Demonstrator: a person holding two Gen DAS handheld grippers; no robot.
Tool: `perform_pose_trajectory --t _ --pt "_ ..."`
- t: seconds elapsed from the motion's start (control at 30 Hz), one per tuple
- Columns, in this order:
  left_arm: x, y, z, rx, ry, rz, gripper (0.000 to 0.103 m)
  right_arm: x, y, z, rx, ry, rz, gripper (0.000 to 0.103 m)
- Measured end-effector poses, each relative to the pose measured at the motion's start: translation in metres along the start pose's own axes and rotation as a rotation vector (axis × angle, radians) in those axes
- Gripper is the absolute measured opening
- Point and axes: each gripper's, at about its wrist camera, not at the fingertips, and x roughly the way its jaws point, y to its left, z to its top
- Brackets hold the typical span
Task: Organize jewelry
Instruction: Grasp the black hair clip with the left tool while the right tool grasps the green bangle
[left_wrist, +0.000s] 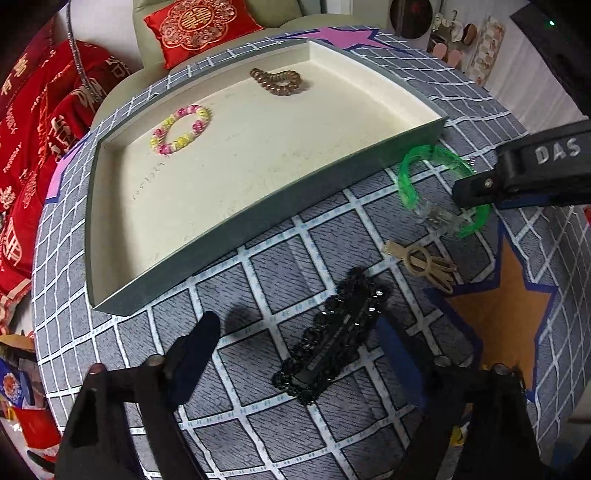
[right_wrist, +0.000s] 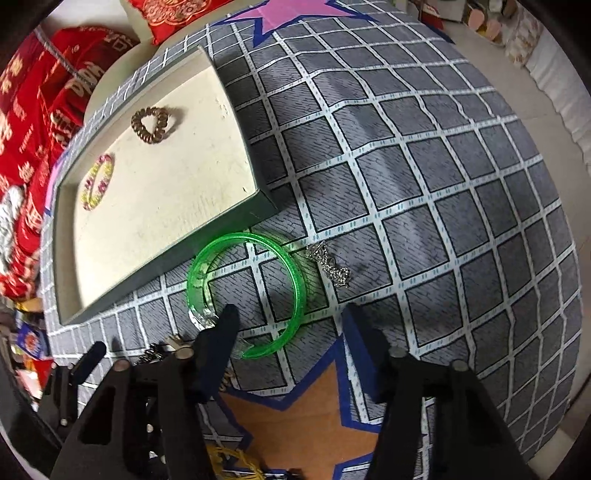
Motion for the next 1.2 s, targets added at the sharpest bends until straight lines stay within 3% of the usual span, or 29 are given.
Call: perform_pose_trajectory --t 0.13,0.27,0.3,0.37,0.47,0.7,0.9,1.2 --pt "-0.005 -0.01 -0.004 0.035 -0.005 -0.03 0.072 0.002 0.008 -0.001 -0.049 -0.007 -0.048 0.044" --pt "-0.009 -0.02 -0.005 0.054 -0.001 -0.083 0.044 0.002 0.007 -0.002 -0.065 -0.01 -0.06 0.036" --pt "-0.009 -0.023 -0.005 0.063 -0.002 -0.074 0.045 0.002 0.005 -0.001 -0.068 -0.01 -0.061 0.032" --pt "-0.01 -0.026 -0.007 0.074 -0.008 -0.064 0.044 0.001 0.002 -0.002 -0.074 -0.008 -0.049 0.012" --pt "-0.01 -0.022 -0.01 0.04 -0.006 -0.083 0.044 -0.004 -0.007 -0.008 -0.07 -0.011 -0.04 0.008" --pt "-0.024 0.003 -0.015 -0.105 -0.023 -0.127 0.044 -0.021 -0.029 -0.028 -0.064 -0.011 0.035 0.008" --pt "-0.045 0.017 -0.013 -0.173 -0.063 -0.117 0.044 -0.042 -0.04 -0.039 -0.072 -0.016 0.085 0.008" --pt "-0.075 0.049 0.009 -0.267 -0.129 -0.089 0.044 -0.08 -0.018 -0.007 -0.115 -0.074 0.151 0.008"
